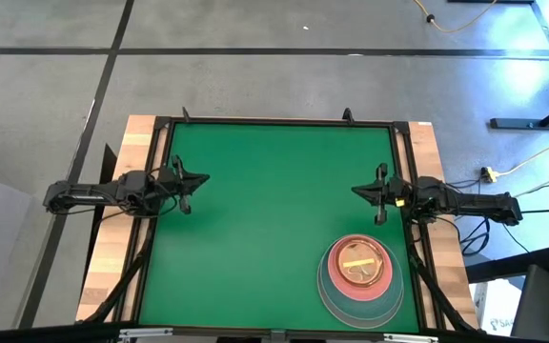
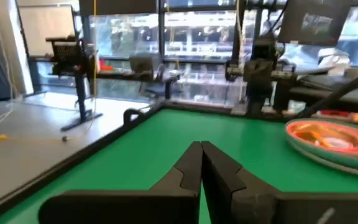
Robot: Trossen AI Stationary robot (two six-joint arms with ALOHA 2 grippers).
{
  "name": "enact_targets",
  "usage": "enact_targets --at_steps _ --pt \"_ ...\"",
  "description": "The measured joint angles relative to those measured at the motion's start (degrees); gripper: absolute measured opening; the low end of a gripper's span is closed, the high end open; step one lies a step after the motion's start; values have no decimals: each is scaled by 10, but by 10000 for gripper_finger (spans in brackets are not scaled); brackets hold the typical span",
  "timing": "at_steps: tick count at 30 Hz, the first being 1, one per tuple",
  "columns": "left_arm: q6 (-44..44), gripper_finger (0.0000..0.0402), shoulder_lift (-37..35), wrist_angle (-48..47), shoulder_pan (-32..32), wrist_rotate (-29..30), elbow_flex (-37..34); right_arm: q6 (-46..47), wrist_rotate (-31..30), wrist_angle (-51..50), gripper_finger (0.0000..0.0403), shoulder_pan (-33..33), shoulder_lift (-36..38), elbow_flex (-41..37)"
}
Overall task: Stack plastic plates
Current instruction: Return to Home Position
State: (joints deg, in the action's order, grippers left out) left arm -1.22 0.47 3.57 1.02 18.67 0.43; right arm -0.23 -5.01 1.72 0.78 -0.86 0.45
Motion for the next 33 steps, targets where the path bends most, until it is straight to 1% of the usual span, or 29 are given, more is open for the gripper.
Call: enact_targets --at_steps 11,33 --pt "2 3 1 -2 0 2 0 0 10 -1 5 0 0 0" --pt "2 3 1 -2 0 1 0 0 10 -1 5 0 0 0"
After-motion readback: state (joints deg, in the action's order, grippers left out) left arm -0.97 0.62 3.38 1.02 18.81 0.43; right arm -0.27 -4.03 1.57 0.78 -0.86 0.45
